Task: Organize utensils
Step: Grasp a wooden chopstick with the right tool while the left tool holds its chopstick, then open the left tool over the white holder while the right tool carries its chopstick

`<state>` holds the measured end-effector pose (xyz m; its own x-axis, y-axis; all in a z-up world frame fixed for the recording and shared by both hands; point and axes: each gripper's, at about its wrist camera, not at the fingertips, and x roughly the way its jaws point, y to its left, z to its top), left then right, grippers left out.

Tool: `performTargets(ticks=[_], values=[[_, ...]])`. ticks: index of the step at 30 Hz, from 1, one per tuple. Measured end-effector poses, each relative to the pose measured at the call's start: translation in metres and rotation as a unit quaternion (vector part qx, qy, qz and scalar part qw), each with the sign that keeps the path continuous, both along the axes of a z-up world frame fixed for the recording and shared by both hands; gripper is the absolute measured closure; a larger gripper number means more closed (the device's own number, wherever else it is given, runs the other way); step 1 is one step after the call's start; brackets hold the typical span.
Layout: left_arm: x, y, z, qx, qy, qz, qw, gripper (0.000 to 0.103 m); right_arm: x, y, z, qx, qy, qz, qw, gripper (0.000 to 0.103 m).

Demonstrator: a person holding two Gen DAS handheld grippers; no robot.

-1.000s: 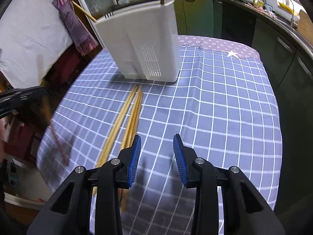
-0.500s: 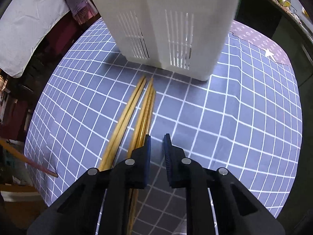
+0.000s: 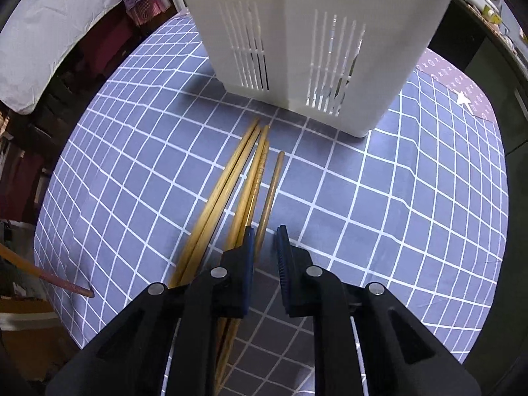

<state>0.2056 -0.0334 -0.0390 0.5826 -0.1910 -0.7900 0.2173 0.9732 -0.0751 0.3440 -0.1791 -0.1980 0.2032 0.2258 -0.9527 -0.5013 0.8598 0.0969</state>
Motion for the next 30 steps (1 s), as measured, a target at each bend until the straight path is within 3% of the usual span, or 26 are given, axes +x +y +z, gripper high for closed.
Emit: performTargets(ticks=[6,8,12,17,21,25,30], values=[[0.001,-0.001,-0.001,0.001,0.002,-0.001,1.0000,0.097,-0.006,0.020,-0.003,-0.029,-0.014,0.016,0.999,0.090],[0.000,-0.002,-0.001,0.002,0.003,-0.003,1.0000,0.097,-0.006,0.023,-0.003,-0.028,-0.012,0.019,0.999,0.095],[-0.001,0.000,-0.002,0.001,0.003,-0.003,1.0000,0.097,-0.011,0.020,0.006,-0.008,-0.023,0.012,1.000,0.096],[-0.003,0.003,0.001,-0.002,-0.002,-0.002,1.0000,0.097,-0.028,-0.004,0.045,0.049,-0.067,-0.007,0.997,0.096],[-0.005,0.004,0.002,-0.002,-0.004,-0.003,1.0000,0.097,-0.053,-0.034,0.095,0.103,-0.132,-0.028,0.986,0.097],[-0.006,0.004,0.003,-0.001,-0.006,-0.002,1.0000,0.097,-0.079,-0.061,0.126,0.126,-0.181,-0.040,0.975,0.097],[-0.009,0.003,0.004,0.001,-0.011,-0.005,0.9999,0.097,-0.109,-0.084,0.139,0.127,-0.211,-0.042,0.968,0.097]])
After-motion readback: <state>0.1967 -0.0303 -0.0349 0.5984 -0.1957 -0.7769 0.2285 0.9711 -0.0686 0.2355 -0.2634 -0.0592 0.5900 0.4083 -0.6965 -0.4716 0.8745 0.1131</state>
